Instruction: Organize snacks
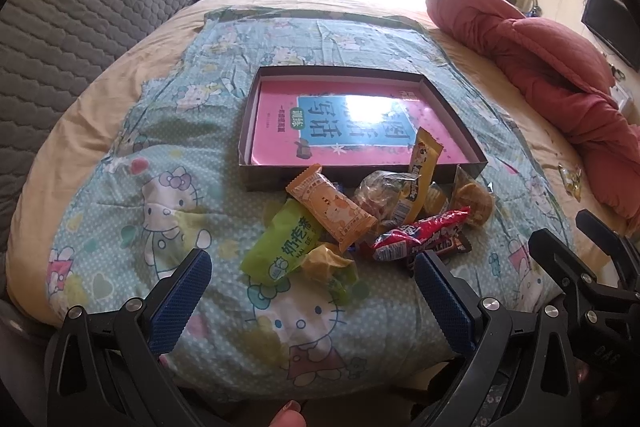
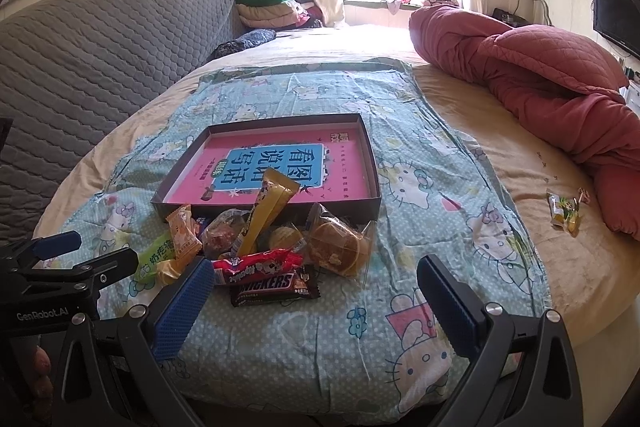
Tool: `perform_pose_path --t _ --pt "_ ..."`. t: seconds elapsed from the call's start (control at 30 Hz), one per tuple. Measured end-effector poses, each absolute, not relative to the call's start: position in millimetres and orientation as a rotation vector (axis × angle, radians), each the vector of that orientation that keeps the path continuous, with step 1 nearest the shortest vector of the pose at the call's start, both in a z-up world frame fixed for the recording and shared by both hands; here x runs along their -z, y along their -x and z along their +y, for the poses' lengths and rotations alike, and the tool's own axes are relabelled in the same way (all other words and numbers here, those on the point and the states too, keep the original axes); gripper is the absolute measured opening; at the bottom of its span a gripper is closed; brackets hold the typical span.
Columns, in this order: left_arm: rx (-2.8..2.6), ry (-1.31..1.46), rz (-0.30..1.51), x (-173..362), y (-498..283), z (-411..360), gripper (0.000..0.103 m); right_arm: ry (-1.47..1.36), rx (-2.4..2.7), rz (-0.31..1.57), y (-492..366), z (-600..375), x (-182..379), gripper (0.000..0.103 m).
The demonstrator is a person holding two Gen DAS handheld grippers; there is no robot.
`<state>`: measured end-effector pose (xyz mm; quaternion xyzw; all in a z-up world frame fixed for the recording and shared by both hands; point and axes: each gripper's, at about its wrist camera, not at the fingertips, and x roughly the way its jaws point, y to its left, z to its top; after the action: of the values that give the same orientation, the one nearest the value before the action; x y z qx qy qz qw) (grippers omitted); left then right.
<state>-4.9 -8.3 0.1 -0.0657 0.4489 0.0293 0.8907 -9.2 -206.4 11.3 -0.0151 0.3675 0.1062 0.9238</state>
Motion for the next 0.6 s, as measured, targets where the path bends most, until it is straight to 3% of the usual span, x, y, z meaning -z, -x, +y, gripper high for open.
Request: perform_pose_path --t 0.6 --pt "-0.051 0.139 0.947 8.7 1.6 -7.1 0.101 0.044 -0.205 0.768 8.1 -205.4 -5.4 0.102"
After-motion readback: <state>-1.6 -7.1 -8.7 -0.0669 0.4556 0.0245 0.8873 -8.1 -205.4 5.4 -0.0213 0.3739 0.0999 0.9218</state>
